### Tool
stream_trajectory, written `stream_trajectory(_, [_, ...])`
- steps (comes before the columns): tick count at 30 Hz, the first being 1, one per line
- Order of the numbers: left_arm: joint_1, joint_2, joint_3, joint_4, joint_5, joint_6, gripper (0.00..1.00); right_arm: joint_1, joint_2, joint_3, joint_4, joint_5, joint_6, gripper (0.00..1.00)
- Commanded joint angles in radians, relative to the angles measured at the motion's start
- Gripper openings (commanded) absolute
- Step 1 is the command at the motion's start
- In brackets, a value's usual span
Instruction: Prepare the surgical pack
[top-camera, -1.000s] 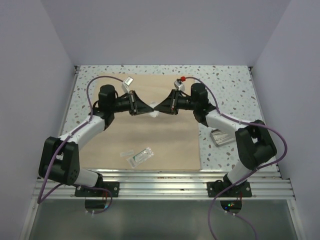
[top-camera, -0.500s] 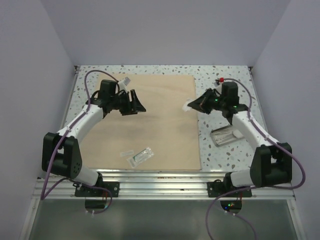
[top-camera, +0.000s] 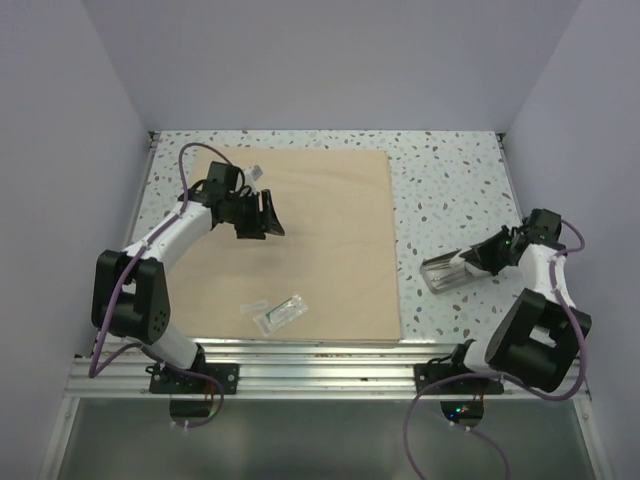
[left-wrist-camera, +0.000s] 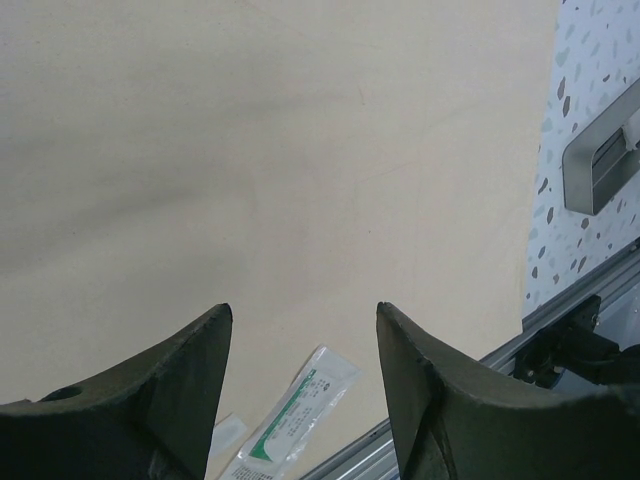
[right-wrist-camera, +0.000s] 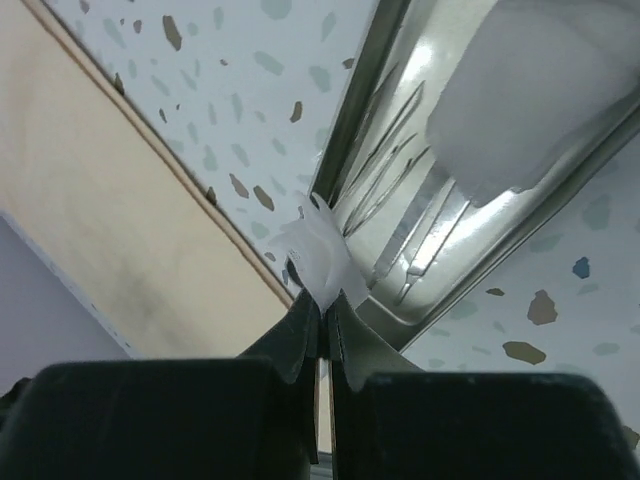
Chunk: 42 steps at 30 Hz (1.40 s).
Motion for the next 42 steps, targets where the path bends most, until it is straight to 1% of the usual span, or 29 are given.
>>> stream_trajectory(1, [0.002, -0.004, 0.035, -0.007, 0.014, 0.035, 0.63, -0.067, 0.063, 0.015, 0.038, -0.086, -0.069, 0.00])
stream_trajectory(6, [0.005, -0.003, 0.021, 0.013, 0.024, 0.035, 0.63, -0.113, 0.146, 0.075, 0.035, -0.109, -0.101, 0.00])
stream_trajectory(8, [0.009, -0.001, 0.018, 0.018, 0.027, 0.035, 0.63, -0.114, 0.170, 0.073, 0.073, -0.152, -0.089, 0.00])
stream_trajectory(11, [0.021, -0.001, 0.015, 0.019, 0.033, 0.033, 0.63, -0.114, 0.207, 0.066, 0.122, -0.175, -0.063, 0.00])
stream_trajectory(20, [0.030, 0.035, 0.019, 0.028, 0.059, 0.027, 0.63, -0.115, 0.299, 0.093, 0.197, -0.161, -0.043, 0.00])
stream_trajectory(25, [0.033, 0.057, 0.030, 0.030, 0.068, 0.026, 0.63, -0.129, 0.322, 0.136, 0.170, -0.123, -0.055, 0.00])
stream_trajectory(29, [0.036, 0.072, 0.033, 0.033, 0.076, 0.024, 0.63, -0.144, 0.328, 0.162, 0.127, -0.080, -0.095, 0.00])
stream_trajectory(32, [0.036, 0.083, 0.039, 0.034, 0.080, 0.023, 0.63, -0.147, 0.344, 0.162, 0.102, -0.080, -0.112, 0.00])
stream_trajectory(42, [0.038, 0.103, 0.044, 0.035, 0.096, 0.024, 0.62, -0.149, 0.353, 0.130, 0.099, -0.070, -0.129, 0.00])
